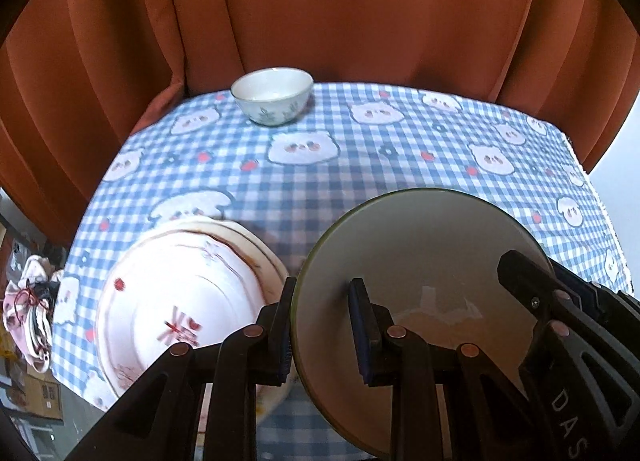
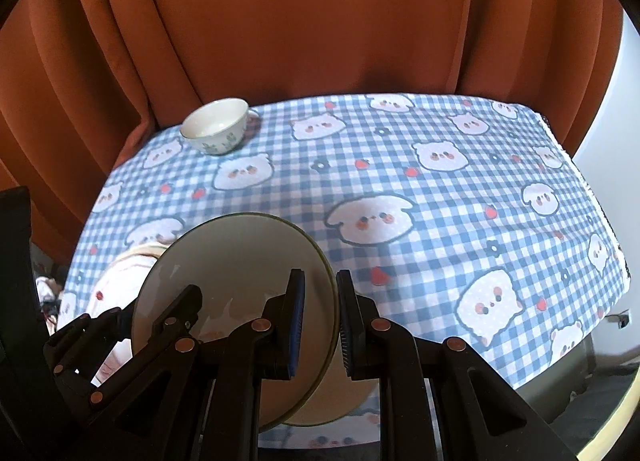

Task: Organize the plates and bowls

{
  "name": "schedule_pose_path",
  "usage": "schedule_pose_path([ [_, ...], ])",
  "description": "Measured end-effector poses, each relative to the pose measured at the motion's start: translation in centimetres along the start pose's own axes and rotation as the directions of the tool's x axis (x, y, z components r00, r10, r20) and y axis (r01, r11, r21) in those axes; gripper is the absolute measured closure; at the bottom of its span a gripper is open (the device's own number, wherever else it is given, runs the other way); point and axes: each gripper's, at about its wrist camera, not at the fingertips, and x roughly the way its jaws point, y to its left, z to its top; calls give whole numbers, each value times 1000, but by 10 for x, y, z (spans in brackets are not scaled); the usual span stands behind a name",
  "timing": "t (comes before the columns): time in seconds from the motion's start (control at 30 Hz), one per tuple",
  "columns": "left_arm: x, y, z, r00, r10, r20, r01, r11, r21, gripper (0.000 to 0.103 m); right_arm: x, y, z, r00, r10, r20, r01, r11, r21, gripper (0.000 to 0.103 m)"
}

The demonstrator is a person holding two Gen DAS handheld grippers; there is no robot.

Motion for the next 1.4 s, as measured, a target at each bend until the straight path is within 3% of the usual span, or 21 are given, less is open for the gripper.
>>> schedule_pose_path([
  [0.27,22,-20,-13,996,19,-82,-22,999,-35,80,27,-28,-8,997,22,-79,-24,999,-25,84],
  [0.63,35,-21,-21,988,81,-128,-90,994,-62,80,53,-37,-15,984,92,-155,-101,994,-50,84],
  [0.83,42,-26,-24,985,82,-152,-91,994,-54,80,57,-36,-15,986,82,-145,-95,992,-85,84],
  [1.1,41,-30,-27,988,100,-117,-103,994,-23,80,58,-40,-20,991,64,-118,-76,992,-99,84],
  [1.23,40,-25,-28,992,55,-116,-59,998,-31,72,57,-36,-23,993,49,-111,-60,993,-98,83],
  [1.33,37,-21,-28,994,33,-108,-37,999,-37,64,60,-32,-24,988,67,-141,-79,994,-79,53],
  [1.4,37,-17,-29,994,9,-105,-14,999,-43,41,59,-33,-24,987,58,-152,-67,996,-53,37],
])
